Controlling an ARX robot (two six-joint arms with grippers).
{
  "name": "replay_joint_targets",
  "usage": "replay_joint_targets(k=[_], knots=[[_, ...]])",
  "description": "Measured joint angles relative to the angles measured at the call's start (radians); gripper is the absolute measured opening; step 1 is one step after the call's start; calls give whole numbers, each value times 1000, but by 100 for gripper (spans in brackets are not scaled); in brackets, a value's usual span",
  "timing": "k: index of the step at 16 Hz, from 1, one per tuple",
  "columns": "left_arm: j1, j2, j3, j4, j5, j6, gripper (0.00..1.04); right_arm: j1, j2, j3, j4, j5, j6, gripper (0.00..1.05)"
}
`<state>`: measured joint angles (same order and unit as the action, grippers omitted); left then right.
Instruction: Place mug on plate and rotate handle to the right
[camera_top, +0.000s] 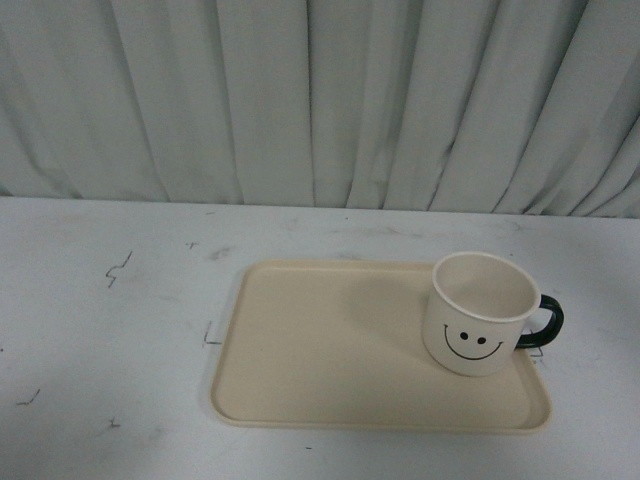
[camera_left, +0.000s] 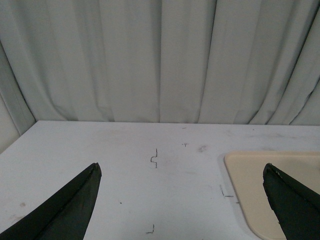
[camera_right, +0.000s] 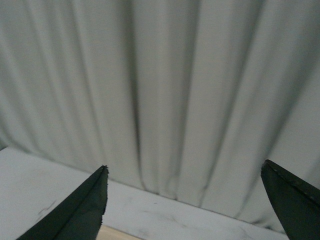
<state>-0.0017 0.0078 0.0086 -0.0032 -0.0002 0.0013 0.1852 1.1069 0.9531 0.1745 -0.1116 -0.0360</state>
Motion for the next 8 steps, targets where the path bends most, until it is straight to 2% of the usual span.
replay_joint_targets(k=[1,2,3,4,5,7,8], knots=[[0,0,0,0,0,0,98,20,-93,-89,2,143,7,80],[0,0,0,0,0,0,98,-3,-192,-203,6,247,14,66],[0,0,0,0,0,0,98,-55,-280,-312,27,249,18,55],[0,0,0,0,0,0,98,-132,-393,-456,77,164,21,38],[0,0,0,0,0,0,98,-181,-462,-552,117,126,21,27],[0,0,0,0,0,0,98,-185,-599,-774,192,111,21,2],[0,0,0,0,0,0,98,-185,-624,-867,262,113,24,2]])
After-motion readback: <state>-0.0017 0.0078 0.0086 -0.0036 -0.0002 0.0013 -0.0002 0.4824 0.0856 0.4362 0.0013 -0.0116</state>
